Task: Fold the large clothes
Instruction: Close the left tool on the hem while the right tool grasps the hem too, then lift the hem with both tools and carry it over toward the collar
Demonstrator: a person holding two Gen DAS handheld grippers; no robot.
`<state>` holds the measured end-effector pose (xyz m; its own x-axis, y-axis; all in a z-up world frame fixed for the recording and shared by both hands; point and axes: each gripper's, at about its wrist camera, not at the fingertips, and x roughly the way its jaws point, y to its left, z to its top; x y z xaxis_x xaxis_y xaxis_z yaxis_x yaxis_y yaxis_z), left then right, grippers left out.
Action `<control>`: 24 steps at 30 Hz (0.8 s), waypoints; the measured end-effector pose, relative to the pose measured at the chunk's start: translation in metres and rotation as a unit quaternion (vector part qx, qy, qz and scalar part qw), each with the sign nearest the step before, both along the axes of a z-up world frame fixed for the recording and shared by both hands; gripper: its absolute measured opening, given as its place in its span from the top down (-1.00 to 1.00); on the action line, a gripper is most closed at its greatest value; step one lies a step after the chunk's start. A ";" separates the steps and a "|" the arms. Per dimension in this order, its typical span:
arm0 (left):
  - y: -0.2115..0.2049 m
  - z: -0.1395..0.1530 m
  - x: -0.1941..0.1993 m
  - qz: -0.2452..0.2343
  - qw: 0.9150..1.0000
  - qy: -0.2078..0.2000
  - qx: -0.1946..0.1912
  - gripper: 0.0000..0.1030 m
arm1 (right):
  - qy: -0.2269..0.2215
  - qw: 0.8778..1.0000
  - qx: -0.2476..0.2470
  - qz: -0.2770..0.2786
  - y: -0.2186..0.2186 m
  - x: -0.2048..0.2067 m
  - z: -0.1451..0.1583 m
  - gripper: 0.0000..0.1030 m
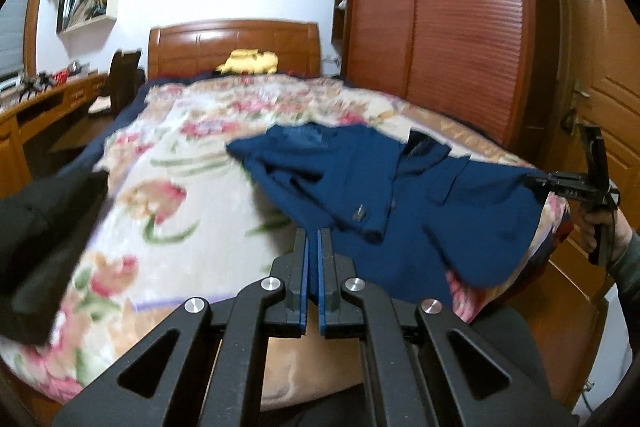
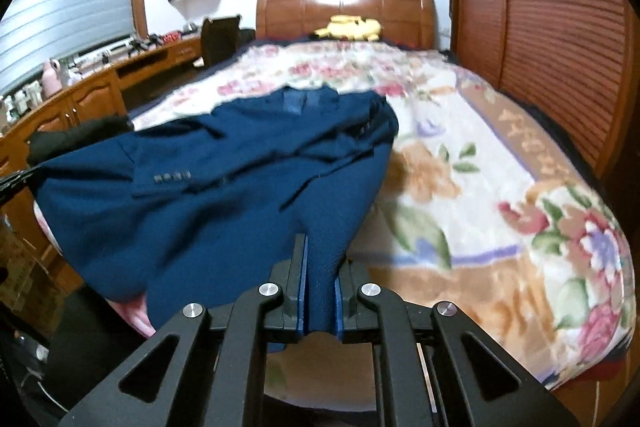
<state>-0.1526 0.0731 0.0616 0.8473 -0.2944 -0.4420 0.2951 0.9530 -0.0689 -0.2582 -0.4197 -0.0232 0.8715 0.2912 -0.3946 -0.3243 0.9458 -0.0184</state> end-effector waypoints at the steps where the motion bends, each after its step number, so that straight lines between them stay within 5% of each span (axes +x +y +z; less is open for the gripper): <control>1: -0.002 0.009 -0.002 -0.002 1.000 -0.009 0.000 0.93 | -0.006 1.000 0.001 0.003 0.000 -0.005 0.005 0.81; 24: -0.010 0.172 -0.030 -0.004 0.987 -0.160 -0.008 0.93 | -0.181 0.983 0.013 0.027 -0.027 -0.120 0.114 0.82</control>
